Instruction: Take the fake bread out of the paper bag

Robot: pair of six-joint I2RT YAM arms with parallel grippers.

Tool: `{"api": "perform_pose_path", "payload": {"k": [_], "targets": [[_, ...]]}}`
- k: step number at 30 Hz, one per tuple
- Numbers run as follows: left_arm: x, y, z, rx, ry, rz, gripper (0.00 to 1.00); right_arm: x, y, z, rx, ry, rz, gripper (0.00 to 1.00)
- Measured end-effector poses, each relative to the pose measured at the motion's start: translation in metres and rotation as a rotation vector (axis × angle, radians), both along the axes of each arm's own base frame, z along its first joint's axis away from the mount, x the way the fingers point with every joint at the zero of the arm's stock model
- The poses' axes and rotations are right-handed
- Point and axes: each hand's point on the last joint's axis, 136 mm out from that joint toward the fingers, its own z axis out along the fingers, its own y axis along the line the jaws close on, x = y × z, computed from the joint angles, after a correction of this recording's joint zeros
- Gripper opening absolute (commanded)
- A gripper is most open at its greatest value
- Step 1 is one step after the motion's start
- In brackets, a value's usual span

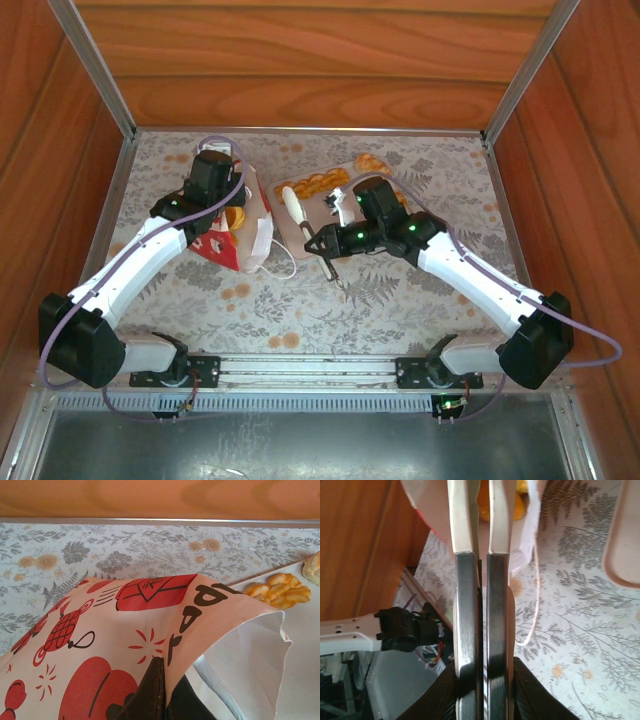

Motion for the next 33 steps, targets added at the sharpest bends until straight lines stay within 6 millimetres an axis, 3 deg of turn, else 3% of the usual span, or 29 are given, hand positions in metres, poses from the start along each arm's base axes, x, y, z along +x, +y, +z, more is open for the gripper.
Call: {"api": "perform_pose_path", "payload": {"k": [13,20,26,33], "targets": [[0.002,-0.001,-0.001,0.001,-0.004,-0.001,0.0,-0.01,0.015,-0.004,0.029,0.114,0.074,0.41],[0.002,-0.001,-0.001,0.001,-0.004,-0.002,0.0,-0.01,0.029,0.005,0.03,0.122,0.107,0.41],[0.003,-0.002,-0.001,0.001,-0.004,-0.002,0.0,-0.003,0.044,-0.008,-0.03,0.182,0.115,0.39],[0.005,-0.003,-0.003,0.0,-0.003,-0.004,0.0,0.021,0.062,-0.035,-0.175,0.24,0.076,0.37]]}}
